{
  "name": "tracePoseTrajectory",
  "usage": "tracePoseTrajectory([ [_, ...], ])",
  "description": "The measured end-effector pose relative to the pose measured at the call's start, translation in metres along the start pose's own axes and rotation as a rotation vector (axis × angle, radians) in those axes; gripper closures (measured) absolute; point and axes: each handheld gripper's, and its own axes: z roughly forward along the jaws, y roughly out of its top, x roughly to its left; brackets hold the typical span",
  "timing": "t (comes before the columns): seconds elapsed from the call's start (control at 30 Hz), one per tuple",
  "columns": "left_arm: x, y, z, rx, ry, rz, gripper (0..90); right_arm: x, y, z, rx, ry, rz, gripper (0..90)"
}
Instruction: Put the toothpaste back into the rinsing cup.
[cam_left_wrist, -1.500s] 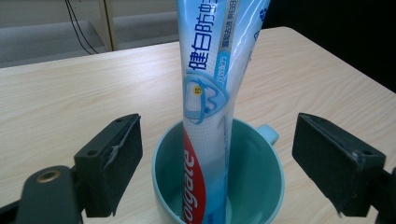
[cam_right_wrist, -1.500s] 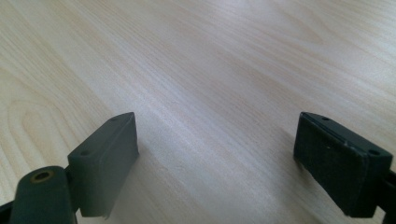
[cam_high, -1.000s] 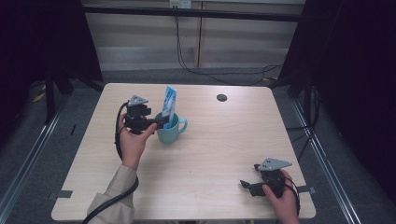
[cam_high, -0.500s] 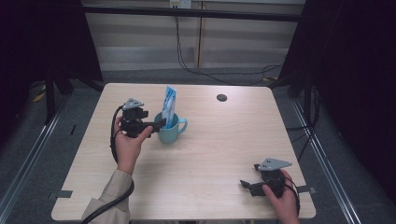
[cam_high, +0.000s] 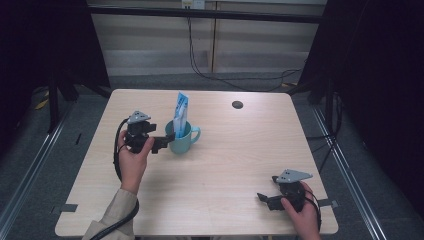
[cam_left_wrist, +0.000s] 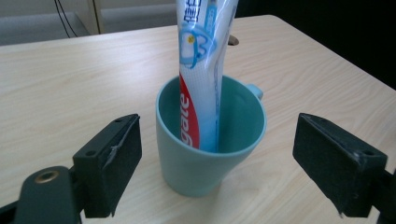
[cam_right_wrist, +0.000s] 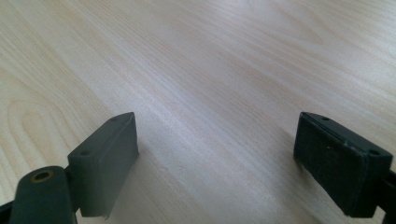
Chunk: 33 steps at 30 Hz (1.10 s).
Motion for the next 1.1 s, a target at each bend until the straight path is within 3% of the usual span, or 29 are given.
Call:
tracePoseTrajectory([
  [0.23,0.000,-0.011,-0.005,0.011,-0.001,0.016,15.5,0.000,0.000,0.000,0.000,0.000,0.000,13.2],
  [0.57,0.008,-0.035,-0.008,0.002,0.008,-0.014,15.6,0.000,0.000,0.000,0.001,-0.002,0.000,13.2],
  [1.1,0.015,-0.057,-0.012,0.023,0.016,-0.005,15.7,0.000,0.000,0.000,0.000,0.000,0.000,13.2],
])
